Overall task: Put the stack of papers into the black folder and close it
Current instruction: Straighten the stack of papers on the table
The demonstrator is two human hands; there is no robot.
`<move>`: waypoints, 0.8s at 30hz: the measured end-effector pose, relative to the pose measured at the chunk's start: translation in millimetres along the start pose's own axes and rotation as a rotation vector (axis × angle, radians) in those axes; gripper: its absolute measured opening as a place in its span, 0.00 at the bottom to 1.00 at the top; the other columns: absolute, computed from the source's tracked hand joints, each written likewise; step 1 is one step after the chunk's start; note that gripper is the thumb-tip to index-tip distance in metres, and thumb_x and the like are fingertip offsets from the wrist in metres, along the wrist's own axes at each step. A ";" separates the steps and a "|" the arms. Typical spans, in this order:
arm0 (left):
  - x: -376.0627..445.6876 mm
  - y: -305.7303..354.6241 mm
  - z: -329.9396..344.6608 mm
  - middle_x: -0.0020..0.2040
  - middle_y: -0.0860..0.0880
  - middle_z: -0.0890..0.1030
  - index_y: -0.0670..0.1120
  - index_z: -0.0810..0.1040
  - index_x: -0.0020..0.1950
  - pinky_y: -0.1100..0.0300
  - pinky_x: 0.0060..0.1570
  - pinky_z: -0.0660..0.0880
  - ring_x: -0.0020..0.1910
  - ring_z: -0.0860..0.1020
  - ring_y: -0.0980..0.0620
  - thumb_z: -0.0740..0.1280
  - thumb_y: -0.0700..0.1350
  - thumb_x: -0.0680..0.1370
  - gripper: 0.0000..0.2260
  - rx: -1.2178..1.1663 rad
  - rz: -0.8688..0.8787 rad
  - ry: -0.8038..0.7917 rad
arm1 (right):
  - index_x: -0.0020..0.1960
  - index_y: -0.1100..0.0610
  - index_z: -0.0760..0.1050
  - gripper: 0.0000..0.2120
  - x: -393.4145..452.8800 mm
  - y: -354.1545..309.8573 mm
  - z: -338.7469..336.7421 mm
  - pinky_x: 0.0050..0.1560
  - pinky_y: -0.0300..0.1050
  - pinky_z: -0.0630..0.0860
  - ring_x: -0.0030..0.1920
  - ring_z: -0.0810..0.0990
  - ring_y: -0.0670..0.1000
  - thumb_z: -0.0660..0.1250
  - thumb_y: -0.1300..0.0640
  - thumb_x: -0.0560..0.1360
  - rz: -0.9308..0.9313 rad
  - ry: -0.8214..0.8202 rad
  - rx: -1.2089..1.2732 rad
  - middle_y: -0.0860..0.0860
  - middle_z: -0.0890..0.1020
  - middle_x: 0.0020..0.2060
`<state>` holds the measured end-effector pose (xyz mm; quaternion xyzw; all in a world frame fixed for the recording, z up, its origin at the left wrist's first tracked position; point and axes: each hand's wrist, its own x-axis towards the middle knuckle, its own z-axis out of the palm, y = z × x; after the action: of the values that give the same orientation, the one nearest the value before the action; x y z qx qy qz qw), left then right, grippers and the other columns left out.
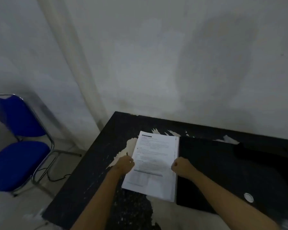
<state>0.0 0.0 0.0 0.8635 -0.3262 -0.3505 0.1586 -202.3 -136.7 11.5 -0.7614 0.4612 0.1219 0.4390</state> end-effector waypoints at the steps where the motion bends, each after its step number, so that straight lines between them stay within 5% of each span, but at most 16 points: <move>1: 3.6 -3.4 4.2 0.52 0.35 0.80 0.30 0.77 0.50 0.48 0.62 0.72 0.56 0.77 0.40 0.58 0.39 0.79 0.13 0.031 -0.002 0.006 | 0.44 0.61 0.76 0.06 3.4 2.7 6.5 0.50 0.46 0.81 0.45 0.81 0.52 0.62 0.60 0.77 0.024 0.036 -0.040 0.56 0.80 0.45; 7: 17.8 -8.4 19.9 0.69 0.37 0.70 0.35 0.67 0.68 0.54 0.65 0.69 0.66 0.71 0.42 0.58 0.43 0.80 0.19 0.081 -0.065 0.030 | 0.67 0.64 0.67 0.19 18.5 9.4 23.7 0.56 0.46 0.79 0.59 0.78 0.56 0.61 0.61 0.78 0.069 0.151 0.058 0.60 0.76 0.62; 12: 30.0 3.3 32.6 0.69 0.37 0.65 0.36 0.63 0.69 0.48 0.66 0.70 0.67 0.68 0.39 0.59 0.45 0.78 0.22 0.074 -0.184 0.115 | 0.68 0.65 0.64 0.24 32.1 3.9 28.0 0.53 0.51 0.81 0.59 0.78 0.58 0.66 0.60 0.76 0.207 0.220 0.295 0.62 0.75 0.62; 19: 40.4 13.6 37.8 0.70 0.36 0.63 0.37 0.60 0.70 0.48 0.68 0.68 0.68 0.67 0.39 0.59 0.46 0.79 0.23 0.086 -0.275 0.108 | 0.63 0.67 0.73 0.19 43.3 0.0 32.7 0.55 0.55 0.81 0.56 0.81 0.60 0.67 0.59 0.75 0.307 0.250 0.480 0.63 0.79 0.59; 24: 39.0 13.7 42.6 0.69 0.37 0.65 0.37 0.61 0.69 0.50 0.66 0.71 0.66 0.69 0.40 0.60 0.47 0.78 0.23 0.123 -0.276 0.110 | 0.71 0.65 0.62 0.25 41.5 -10.7 48.1 0.60 0.53 0.78 0.62 0.76 0.60 0.64 0.58 0.77 0.342 0.312 0.471 0.63 0.72 0.66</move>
<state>-15.3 -38.3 -42.7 0.9260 -0.2164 -0.3006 0.0733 -160.5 -121.8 -35.2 -0.5602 0.6594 -0.0343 0.5002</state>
